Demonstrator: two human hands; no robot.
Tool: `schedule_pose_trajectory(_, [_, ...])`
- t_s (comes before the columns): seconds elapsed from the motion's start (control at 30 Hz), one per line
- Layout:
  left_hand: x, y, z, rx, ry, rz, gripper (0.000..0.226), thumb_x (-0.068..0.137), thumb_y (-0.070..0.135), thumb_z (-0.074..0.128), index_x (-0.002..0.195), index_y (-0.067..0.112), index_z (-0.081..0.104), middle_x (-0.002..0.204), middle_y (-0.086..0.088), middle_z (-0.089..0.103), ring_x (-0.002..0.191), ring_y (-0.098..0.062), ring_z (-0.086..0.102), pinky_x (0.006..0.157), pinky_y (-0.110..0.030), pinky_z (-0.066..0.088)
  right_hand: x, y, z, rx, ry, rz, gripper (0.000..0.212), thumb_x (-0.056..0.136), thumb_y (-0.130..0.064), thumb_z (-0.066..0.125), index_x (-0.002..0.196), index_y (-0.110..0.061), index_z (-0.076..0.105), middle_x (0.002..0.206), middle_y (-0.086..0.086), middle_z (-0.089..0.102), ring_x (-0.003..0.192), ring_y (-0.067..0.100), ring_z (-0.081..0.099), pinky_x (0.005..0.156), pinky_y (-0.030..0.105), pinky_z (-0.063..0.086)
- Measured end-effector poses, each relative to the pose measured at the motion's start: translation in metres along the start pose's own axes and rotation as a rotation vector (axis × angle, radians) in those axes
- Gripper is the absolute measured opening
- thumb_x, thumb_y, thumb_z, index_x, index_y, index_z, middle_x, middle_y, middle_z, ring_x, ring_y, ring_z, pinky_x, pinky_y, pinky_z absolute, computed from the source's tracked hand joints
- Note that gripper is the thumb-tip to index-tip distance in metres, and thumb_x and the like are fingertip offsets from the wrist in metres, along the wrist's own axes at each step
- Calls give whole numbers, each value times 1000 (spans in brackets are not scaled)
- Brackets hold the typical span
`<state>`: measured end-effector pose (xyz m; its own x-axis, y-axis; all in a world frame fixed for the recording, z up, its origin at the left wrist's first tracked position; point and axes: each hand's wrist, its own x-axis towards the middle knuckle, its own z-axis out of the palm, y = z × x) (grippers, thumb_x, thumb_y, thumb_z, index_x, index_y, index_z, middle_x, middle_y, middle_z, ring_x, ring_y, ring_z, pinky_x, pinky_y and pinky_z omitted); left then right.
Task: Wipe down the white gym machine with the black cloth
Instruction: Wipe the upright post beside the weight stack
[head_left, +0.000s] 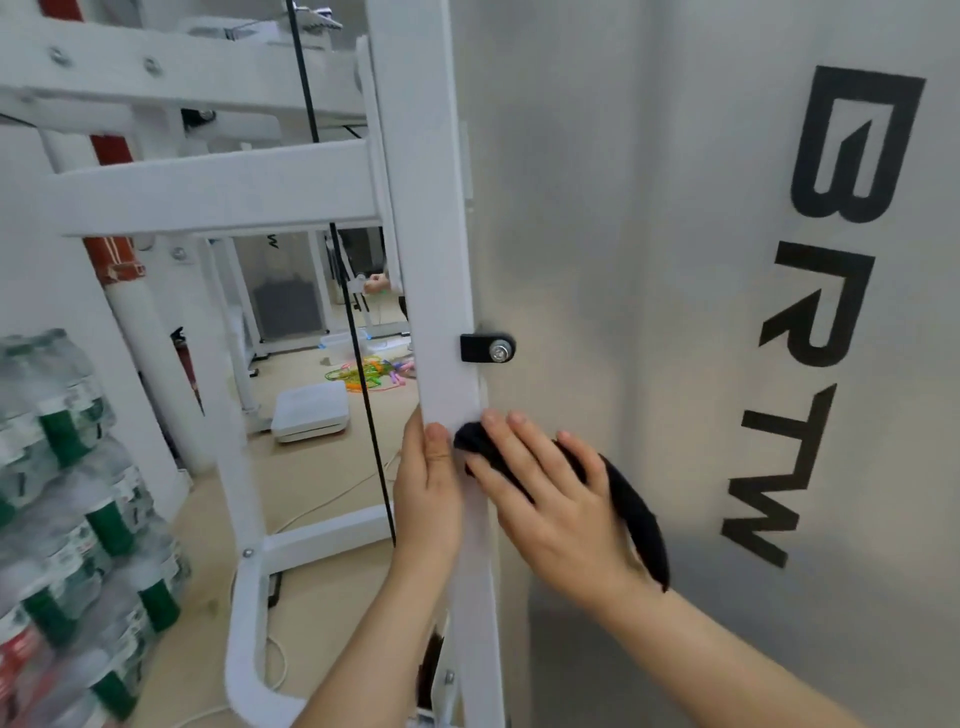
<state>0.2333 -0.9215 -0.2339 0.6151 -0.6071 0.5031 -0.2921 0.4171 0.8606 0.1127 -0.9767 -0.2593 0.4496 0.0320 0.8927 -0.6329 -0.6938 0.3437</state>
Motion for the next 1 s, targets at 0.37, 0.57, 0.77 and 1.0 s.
schedule_pose_trajectory(0.37, [-6, -4, 2, 187, 55, -3, 32, 106, 31, 29, 133, 27, 46, 110, 26, 57, 98, 17, 54, 80, 0, 35, 21, 106, -60, -239, 127, 210, 44, 97, -27, 57, 140, -18, 54, 151, 11, 44, 141, 26, 41, 108, 45, 33])
schedule_pose_trajectory(0.57, [-40, 28, 10, 462, 199, 351, 67, 80, -1, 45, 142, 21, 38, 141, -7, 44, 128, -29, 45, 111, -44, 37, -1, 42, -24, -113, -7, 17, 49, 93, -16, 51, 141, -18, 54, 153, 15, 37, 144, 28, 35, 113, 44, 31])
schedule_pose_trajectory(0.77, [-56, 74, 77, 656, -122, 703, 63, 75, -12, 61, 131, 17, 60, 134, -14, 51, 114, -33, 49, 95, -44, 47, 20, 155, -100, -294, 4, -23, 45, 94, -39, 52, 138, -29, 57, 151, 2, 45, 139, 20, 44, 104, 48, 34])
schedule_pose_trajectory(1.0, [-68, 110, 141, 653, -325, 791, 74, 83, 5, 67, 145, 30, 36, 154, -7, 35, 135, -25, 38, 109, -37, 34, -4, 202, -117, -276, 199, 407, 51, 102, -36, 40, 148, -15, 37, 155, 14, 37, 146, 27, 31, 111, 47, 31])
